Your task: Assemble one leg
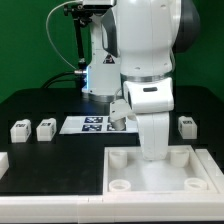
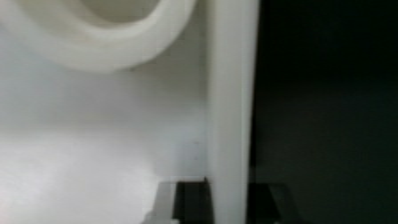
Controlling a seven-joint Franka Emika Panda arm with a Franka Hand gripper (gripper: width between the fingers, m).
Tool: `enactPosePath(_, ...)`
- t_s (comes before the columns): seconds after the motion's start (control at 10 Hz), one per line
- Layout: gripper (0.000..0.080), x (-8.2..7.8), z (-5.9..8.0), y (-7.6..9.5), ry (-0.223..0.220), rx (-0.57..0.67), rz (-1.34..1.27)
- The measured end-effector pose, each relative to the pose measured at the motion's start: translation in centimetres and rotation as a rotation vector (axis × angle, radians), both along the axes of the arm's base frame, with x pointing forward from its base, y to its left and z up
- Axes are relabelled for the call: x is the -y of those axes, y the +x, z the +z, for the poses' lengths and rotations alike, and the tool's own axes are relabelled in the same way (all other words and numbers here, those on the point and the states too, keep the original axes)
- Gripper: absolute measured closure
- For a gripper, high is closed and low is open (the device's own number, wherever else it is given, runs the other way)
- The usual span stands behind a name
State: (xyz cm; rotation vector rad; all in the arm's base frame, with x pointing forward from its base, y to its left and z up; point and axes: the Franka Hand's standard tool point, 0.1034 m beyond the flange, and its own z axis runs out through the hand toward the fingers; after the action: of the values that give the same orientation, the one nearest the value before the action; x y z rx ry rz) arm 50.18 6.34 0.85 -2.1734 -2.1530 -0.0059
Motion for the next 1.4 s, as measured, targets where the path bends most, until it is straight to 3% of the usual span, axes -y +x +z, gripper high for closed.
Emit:
enactPosePath(0.1, 0.0725, 0.0, 0.0, 0.0, 0.000, 0.000, 0.000)
enactPosePath(0.2, 0.0468, 0.0, 0.0, 0.0, 0.000, 0.000, -0.001)
enactPosePath(0.4, 0.0199, 0.1, 0.0, 0.0, -0.001, 0.000, -0.001)
enactPosePath(1.1, 0.0150, 0.0, 0.2, 0.0, -0.004, -0.004, -0.024)
enactPosePath(1.3, 0.0150, -1.3, 4.0, -0.7, -0.031, 0.012, -0.104)
enactPosePath(1.4, 0.0150, -3.0, 5.3, -1.7, -0.046, 0.010, -0.233)
